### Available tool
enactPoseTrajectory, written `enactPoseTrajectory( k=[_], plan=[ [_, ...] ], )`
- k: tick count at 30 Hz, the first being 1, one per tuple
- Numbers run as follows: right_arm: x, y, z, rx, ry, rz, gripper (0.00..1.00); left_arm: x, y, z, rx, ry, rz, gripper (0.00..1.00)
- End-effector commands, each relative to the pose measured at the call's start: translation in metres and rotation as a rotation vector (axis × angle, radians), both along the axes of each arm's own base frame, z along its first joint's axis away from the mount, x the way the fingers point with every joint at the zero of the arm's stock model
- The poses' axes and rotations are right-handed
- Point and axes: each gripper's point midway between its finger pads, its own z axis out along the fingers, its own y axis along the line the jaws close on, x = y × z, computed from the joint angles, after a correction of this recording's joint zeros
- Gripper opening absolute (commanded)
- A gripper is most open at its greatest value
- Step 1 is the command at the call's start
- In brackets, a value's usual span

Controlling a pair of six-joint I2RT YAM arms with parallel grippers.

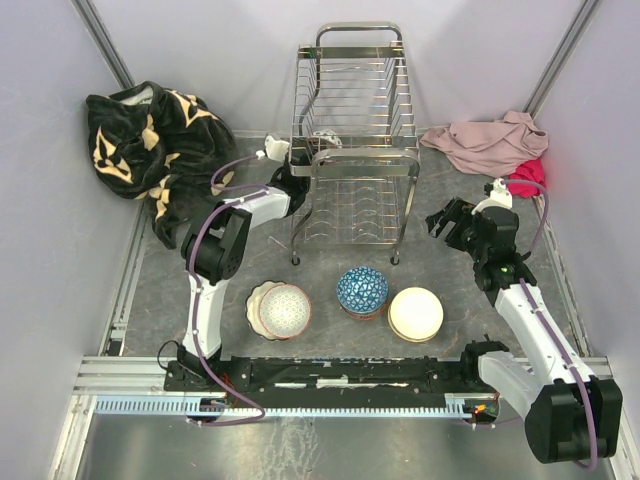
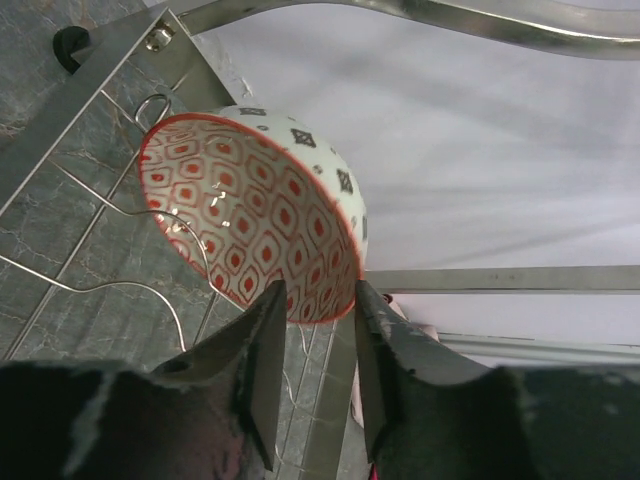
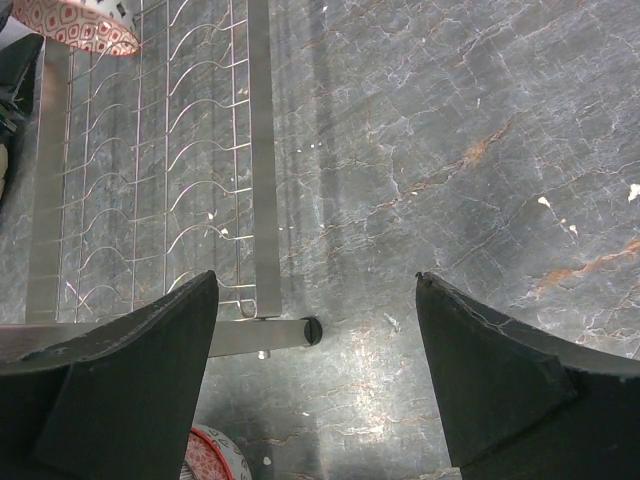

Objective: Load the bowls into the dish rack
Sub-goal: Place the bowl in the dish rack.

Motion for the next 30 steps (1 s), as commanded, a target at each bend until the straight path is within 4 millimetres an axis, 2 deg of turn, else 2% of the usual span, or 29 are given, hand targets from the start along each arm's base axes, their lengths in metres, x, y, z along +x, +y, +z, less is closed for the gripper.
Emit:
enactPoseTrajectory(
  k=[1,5,10,15,17,21,27,30],
  plan=[
    [0.007,0.001,0.032,0.014,-0.086,0.001,0.88,0.009,-0.003,0.011,0.069,-0.019,-0.013,0.45],
    [0.007,0.001,0.031,0.015,-0.085,0.004,0.88,0.014,-0.005,0.017,0.100,-0.022,-0.024,0.50],
    [0.008,0.002,0.031,0.017,-0.083,0.005,0.88,0.011,-0.004,0.024,0.127,-0.031,-0.038,0.51],
    [0.007,0.001,0.030,0.014,-0.078,0.002,0.88,-0.001,-0.002,0.035,0.157,-0.027,-0.093,0.54],
    [0.007,-0.001,0.028,0.009,-0.070,-0.008,0.90,-0.009,0.005,0.038,0.191,-0.013,-0.110,0.57],
    [0.010,-0.004,0.022,-0.005,-0.046,-0.024,0.91,-0.024,0.035,0.034,0.263,0.020,-0.137,0.63],
    [0.009,-0.011,0.020,-0.034,-0.031,-0.048,0.93,-0.024,0.096,0.036,0.243,0.048,-0.199,0.65],
    [0.008,-0.015,0.017,-0.052,-0.022,-0.064,0.94,-0.044,0.120,0.045,0.262,0.058,-0.205,0.66]
  ],
)
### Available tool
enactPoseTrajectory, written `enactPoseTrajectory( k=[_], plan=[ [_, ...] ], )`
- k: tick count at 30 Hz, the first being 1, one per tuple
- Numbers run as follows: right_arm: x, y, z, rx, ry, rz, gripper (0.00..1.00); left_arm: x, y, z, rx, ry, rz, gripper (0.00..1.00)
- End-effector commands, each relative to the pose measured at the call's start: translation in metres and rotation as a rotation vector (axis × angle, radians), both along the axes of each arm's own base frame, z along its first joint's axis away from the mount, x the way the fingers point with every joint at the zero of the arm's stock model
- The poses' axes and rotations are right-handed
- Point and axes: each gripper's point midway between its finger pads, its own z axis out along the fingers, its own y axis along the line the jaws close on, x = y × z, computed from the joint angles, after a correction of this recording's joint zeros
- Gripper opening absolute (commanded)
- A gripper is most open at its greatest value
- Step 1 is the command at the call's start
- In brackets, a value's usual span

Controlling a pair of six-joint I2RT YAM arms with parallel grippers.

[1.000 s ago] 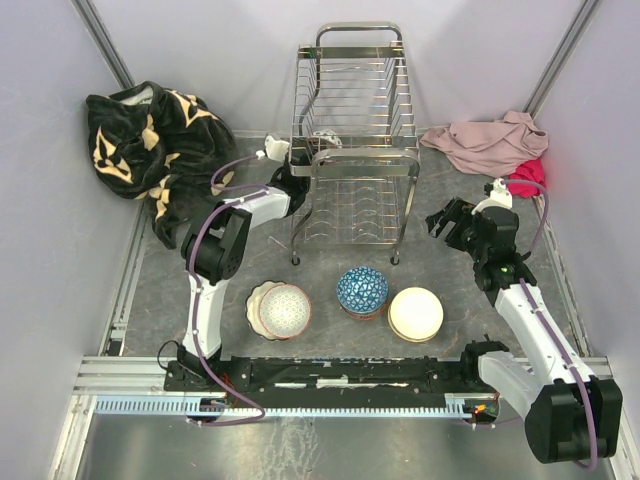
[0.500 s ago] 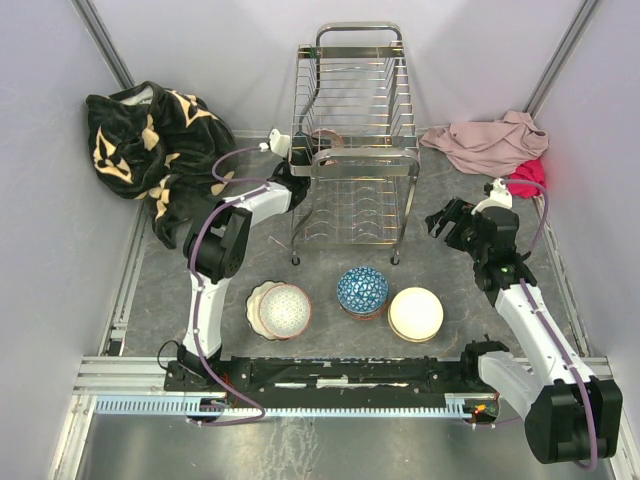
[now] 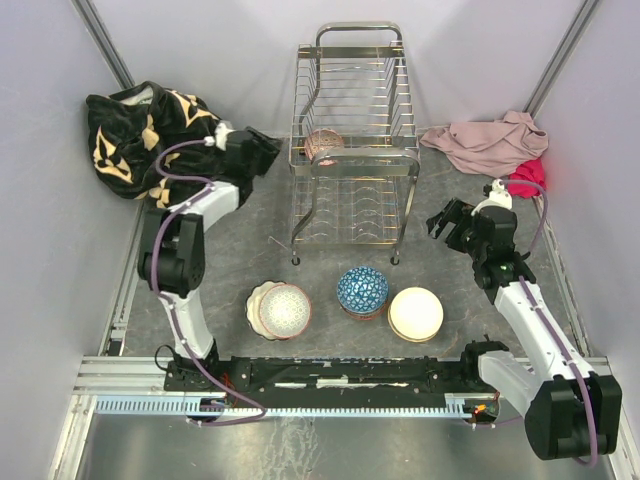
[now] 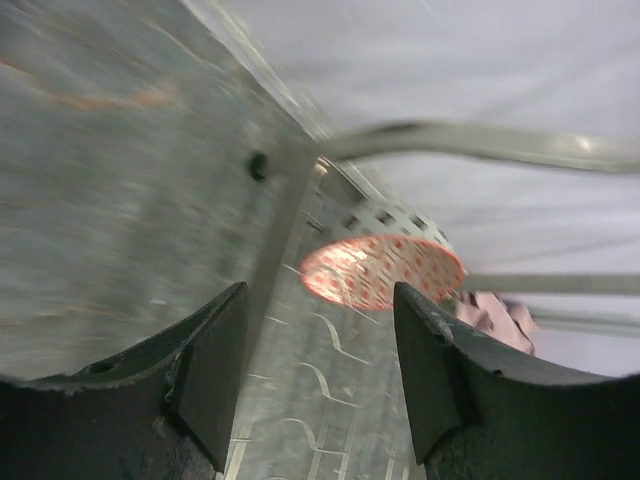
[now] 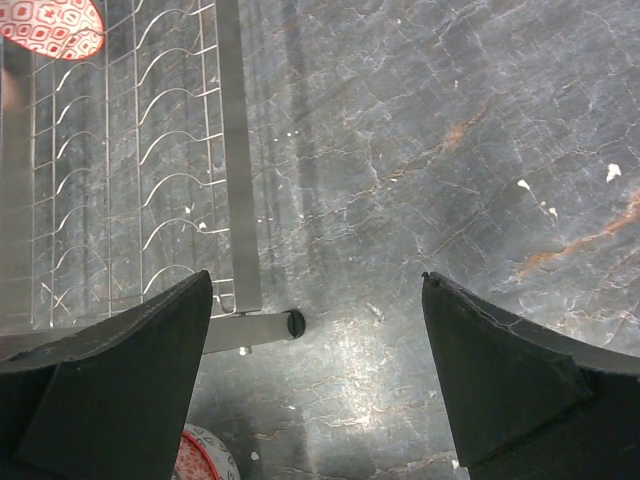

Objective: Load the bowls into the dish rack
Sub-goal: Place the bowl in the dish rack, then pick up the bowl from the center of the board.

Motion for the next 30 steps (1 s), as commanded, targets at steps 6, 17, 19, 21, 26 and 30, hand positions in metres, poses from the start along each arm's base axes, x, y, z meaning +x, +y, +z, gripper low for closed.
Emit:
enactPoseTrajectory(
  k=[6,17,19,21,26,30],
  plan=[
    [0.012,-0.006,0.011,-0.021,-0.012,-0.029,0.94,-0.109,0.049,0.041,0.116,-0.021,-0.091,0.74],
    [-0.038,-0.014,0.005,-0.020,0.134,-0.070,0.90,-0.204,0.034,0.031,0.227,0.074,-0.265,0.79],
    [-0.051,-0.011,0.009,0.003,0.145,-0.059,0.88,-0.223,0.037,0.025,0.257,0.086,-0.291,0.79],
    [-0.064,-0.009,0.016,0.020,0.138,-0.052,0.87,-0.239,0.044,0.025,0.309,0.115,-0.310,0.79],
    [-0.088,-0.003,0.029,0.050,0.144,-0.020,0.86,-0.263,0.059,0.045,0.406,0.090,-0.323,0.82],
    [-0.103,0.002,0.036,0.055,0.169,0.021,0.85,-0.274,0.052,0.073,0.387,0.035,-0.365,0.84]
  ],
)
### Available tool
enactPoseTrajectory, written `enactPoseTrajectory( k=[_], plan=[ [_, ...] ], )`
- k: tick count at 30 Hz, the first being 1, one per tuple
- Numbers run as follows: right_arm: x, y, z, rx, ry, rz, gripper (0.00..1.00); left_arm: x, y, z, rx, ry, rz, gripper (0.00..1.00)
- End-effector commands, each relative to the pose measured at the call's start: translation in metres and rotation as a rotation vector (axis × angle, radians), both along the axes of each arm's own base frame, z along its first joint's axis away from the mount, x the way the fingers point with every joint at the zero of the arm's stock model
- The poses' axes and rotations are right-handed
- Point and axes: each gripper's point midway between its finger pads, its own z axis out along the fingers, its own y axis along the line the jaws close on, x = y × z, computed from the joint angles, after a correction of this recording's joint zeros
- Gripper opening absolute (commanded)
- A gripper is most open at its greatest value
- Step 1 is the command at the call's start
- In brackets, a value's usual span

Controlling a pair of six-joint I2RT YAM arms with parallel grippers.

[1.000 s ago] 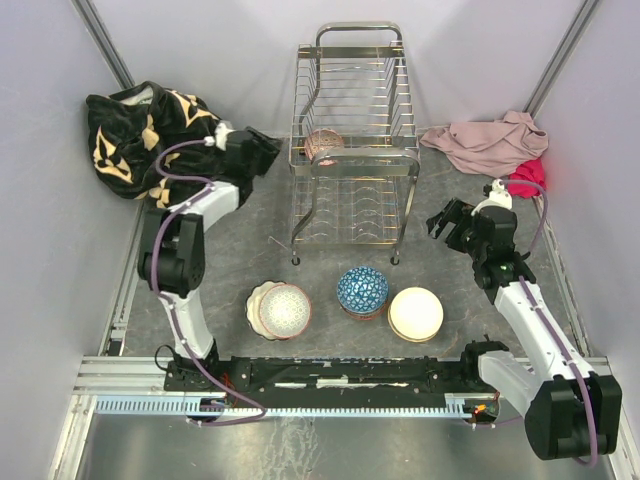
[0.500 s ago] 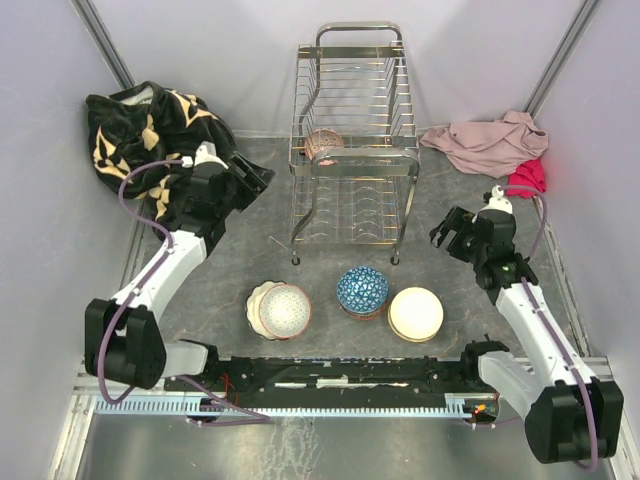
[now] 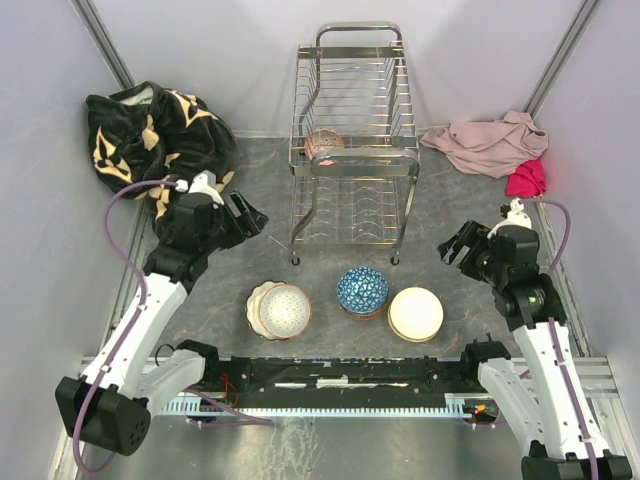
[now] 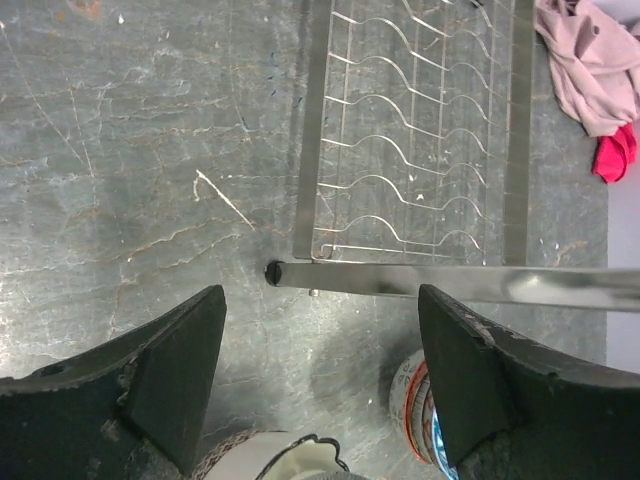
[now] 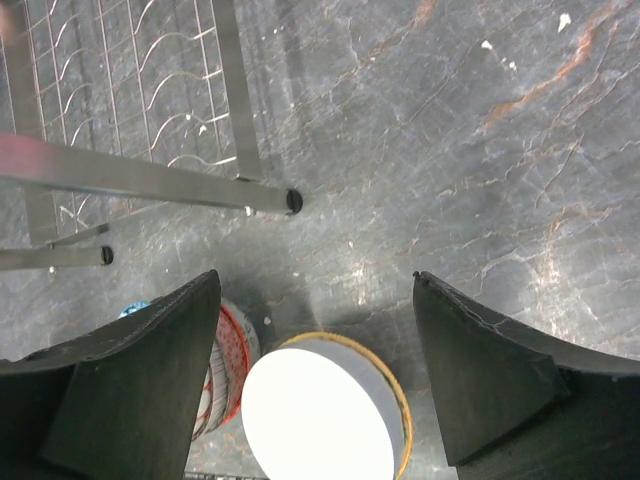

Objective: Load the bowls into the dish rack
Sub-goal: Pick up the bowl from the center of the board.

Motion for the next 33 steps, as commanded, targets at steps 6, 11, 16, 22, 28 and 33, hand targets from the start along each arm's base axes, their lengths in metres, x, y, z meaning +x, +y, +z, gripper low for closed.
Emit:
enactPoseTrajectory(
  k=[6,11,16,22,28,33],
  plan=[
    [-0.038,0.018,0.018,0.107,0.026,0.065,0.83,-0.027,-0.021,0.060,-0.066,-0.107,-0.175,0.88],
    [-0.059,0.015,-0.002,0.085,0.095,0.067,0.82,-0.036,-0.028,0.056,-0.104,-0.103,-0.212,0.88],
    [-0.068,0.021,-0.027,0.120,0.172,0.081,0.76,-0.038,-0.030,0.060,-0.111,-0.115,-0.223,0.88],
    [-0.075,0.019,-0.034,0.110,0.222,0.062,0.73,-0.039,-0.029,0.062,-0.103,-0.126,-0.226,0.88],
    [-0.077,0.018,-0.039,0.089,0.246,0.064,0.71,-0.047,-0.026,0.069,-0.103,-0.147,-0.220,0.88],
    [-0.072,0.015,-0.043,0.056,0.277,0.042,0.72,-0.056,-0.015,0.079,-0.093,-0.181,-0.175,0.88]
  ],
)
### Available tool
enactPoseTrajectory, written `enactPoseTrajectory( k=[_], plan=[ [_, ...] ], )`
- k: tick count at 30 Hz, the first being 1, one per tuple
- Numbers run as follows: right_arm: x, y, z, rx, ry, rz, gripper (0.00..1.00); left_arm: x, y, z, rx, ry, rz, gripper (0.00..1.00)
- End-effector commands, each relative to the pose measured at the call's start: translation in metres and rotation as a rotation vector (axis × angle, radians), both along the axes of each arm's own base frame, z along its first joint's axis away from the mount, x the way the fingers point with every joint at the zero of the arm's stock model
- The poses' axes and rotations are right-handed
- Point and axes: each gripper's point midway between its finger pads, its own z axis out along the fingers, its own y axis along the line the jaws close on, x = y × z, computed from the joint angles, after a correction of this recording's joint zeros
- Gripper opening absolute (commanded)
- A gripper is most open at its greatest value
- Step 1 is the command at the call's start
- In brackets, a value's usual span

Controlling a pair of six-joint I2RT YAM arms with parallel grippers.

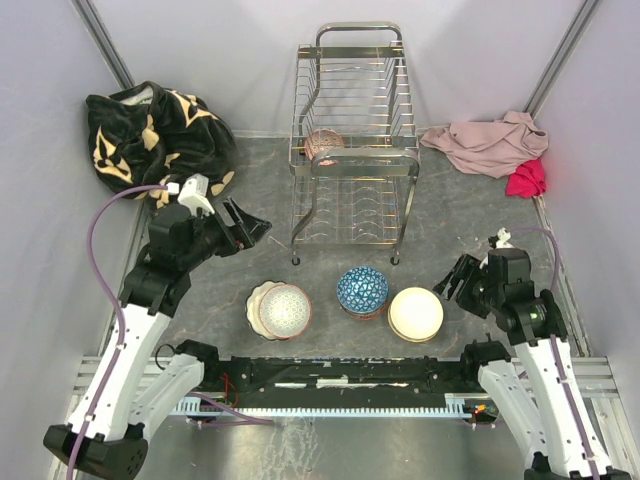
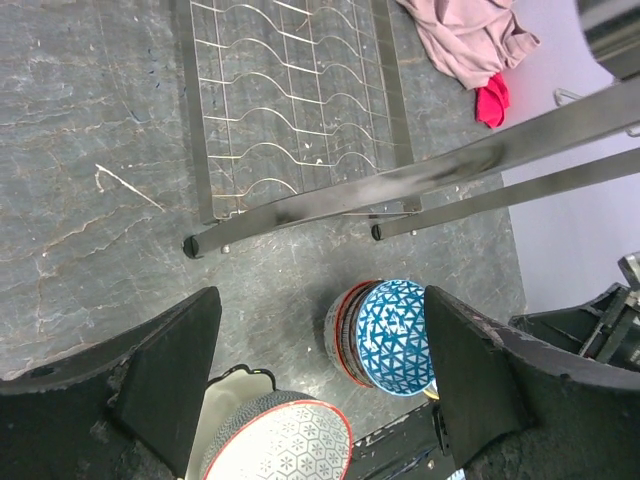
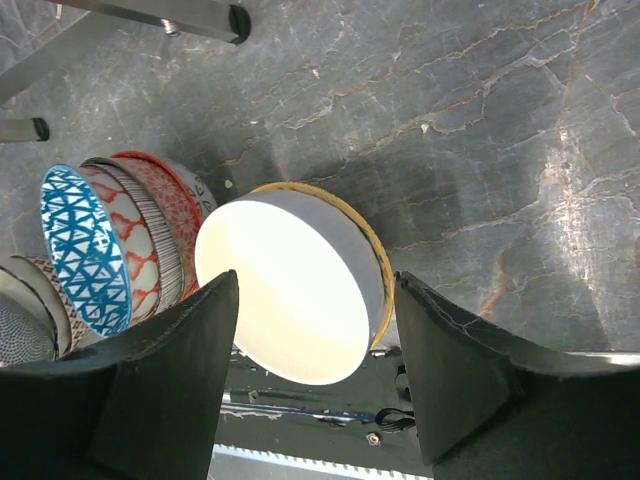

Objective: Load the bowls into the dish rack
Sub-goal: Pick up the bowl from the center of the board.

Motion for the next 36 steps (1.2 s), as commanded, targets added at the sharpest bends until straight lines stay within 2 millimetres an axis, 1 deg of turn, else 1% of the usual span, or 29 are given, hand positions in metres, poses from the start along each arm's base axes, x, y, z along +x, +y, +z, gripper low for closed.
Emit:
enactPoseTrajectory(
  k=[1,7,12,14,18,25,29,33,36],
  plan=[
    [0.009,-0.006,0.001,-0.043,0.008,-0.035,0.72,-0.008,0.005,0.018,-0.008,-0.066,0.017,0.88],
    [0.019,-0.005,-0.003,-0.119,0.041,-0.007,0.73,-0.002,0.001,0.005,-0.010,-0.023,0.004,0.88],
    [0.017,-0.002,-0.007,-0.175,0.055,0.030,0.70,0.001,-0.002,-0.004,-0.025,-0.014,0.000,0.88],
    [0.016,0.000,-0.010,-0.191,0.061,0.046,0.67,0.003,-0.004,-0.010,-0.021,0.001,-0.005,0.88],
    [0.014,0.003,-0.015,-0.226,0.079,0.070,0.66,0.006,-0.006,-0.021,-0.011,0.026,-0.014,0.88],
    [0.011,0.008,-0.024,-0.278,0.116,0.103,0.66,0.010,-0.008,-0.027,-0.012,0.033,-0.021,0.88],
    [0.012,0.015,-0.032,-0.291,0.132,0.125,0.65,0.012,-0.008,-0.031,-0.007,0.039,-0.023,0.88],
    [0.014,0.020,-0.039,-0.305,0.144,0.146,0.62,0.015,-0.009,-0.034,0.001,0.043,-0.024,0.88],
    [0.014,0.022,-0.045,-0.313,0.154,0.155,0.56,0.016,-0.009,-0.038,0.003,0.049,-0.026,0.88]
  ],
)
